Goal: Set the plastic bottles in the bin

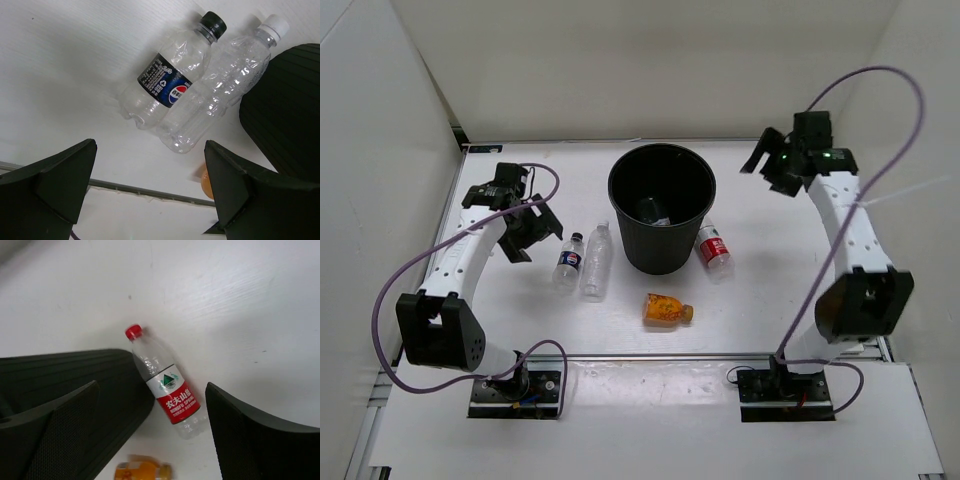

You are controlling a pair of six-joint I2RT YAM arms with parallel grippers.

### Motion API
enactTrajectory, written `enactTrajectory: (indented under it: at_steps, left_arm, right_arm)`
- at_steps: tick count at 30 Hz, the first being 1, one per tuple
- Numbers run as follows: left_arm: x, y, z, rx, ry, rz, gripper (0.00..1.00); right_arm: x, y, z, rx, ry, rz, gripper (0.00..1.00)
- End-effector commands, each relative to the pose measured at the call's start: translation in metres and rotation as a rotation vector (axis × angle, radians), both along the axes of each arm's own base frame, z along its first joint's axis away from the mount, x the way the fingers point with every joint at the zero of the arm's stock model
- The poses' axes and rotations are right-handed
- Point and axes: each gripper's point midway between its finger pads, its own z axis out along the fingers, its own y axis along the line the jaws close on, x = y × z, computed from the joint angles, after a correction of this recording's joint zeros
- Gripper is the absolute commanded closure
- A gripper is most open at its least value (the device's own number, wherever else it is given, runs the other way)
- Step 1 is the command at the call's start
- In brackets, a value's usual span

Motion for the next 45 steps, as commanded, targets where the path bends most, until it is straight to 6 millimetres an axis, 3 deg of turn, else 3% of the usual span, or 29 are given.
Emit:
enactTrajectory:
  at_steps: [1,5,9,15,21,25,26,28,30,31,34,35,37,38,41,42,43,45]
  left_arm:
    - [-0.006,-0.005,0.004,-0.009,-0.008,-0.032,0.0]
    - [-0.011,-0.002,0.002,0.007,0.013,-0.036,0.0]
    - [-0.014,-0.001,0.001,0.008,0.024,-0.036,0.0]
    - [-0.021,-0.001,-0.008,0.024,0.06,-0.051,0.0]
    - [-0.026,0.001,-0.009,0.038,0.079,-0.057,0.0]
    - [-0.03,0.002,-0.012,0.039,0.088,-0.057,0.0]
    - [-0.03,0.002,-0.012,0.039,0.088,-0.057,0.0]
    - [-0.03,0.002,-0.015,0.039,0.09,-0.057,0.0]
    - [-0.03,0.002,-0.018,0.039,0.091,-0.057,0.0]
    - [-0.03,0.002,-0.02,0.039,0.088,-0.057,0.0]
    - [-0.025,-0.002,-0.024,0.02,0.078,-0.063,0.0]
    - [-0.025,-0.004,-0.023,0.01,0.079,-0.067,0.0]
    - [-0.016,-0.007,-0.021,-0.002,0.043,-0.07,0.0]
    - [-0.016,-0.009,-0.026,-0.013,0.05,-0.074,0.0]
    - [-0.006,-0.012,-0.029,-0.022,0.017,-0.086,0.0]
    - [-0.006,-0.014,-0.033,-0.032,0.025,-0.09,0.0]
    - [-0.004,-0.017,-0.033,-0.034,0.013,-0.1,0.0]
    - [0.001,-0.019,-0.037,-0.023,-0.008,-0.107,0.0]
  right_arm:
    - [0.007,0.032,-0.083,0.032,0.153,0.224,0.11]
    - [0.014,0.044,-0.135,0.076,0.247,0.288,0.1]
    - [0.01,0.058,-0.167,0.129,0.312,0.342,0.1]
    - [0.0,0.098,-0.19,0.187,0.363,0.451,0.09]
    - [-0.017,0.11,-0.228,0.173,0.478,0.452,0.09]
    - [-0.039,0.094,-0.257,0.121,0.585,0.374,0.23]
    - [-0.05,0.092,-0.259,0.121,0.602,0.372,0.33]
    - [-0.055,0.091,-0.253,0.121,0.596,0.373,0.41]
    - [-0.054,0.08,-0.233,0.094,0.566,0.313,0.55]
    - [-0.056,0.075,-0.225,0.075,0.555,0.286,0.58]
    - [-0.05,0.047,-0.176,0.049,0.475,0.161,0.66]
    - [-0.048,0.04,-0.147,0.056,0.415,0.123,0.68]
    - [-0.045,0.022,-0.109,0.088,0.352,0.037,0.71]
    - [-0.042,0.021,-0.073,0.129,0.261,0.009,0.71]
    - [-0.028,0.027,0.023,0.181,-0.005,0.032,0.72]
    - [-0.023,0.042,0.067,0.212,-0.112,0.08,0.71]
    - [-0.023,0.048,0.095,0.218,-0.185,0.104,0.71]
    - [-0.021,0.075,0.129,0.213,-0.266,0.158,0.67]
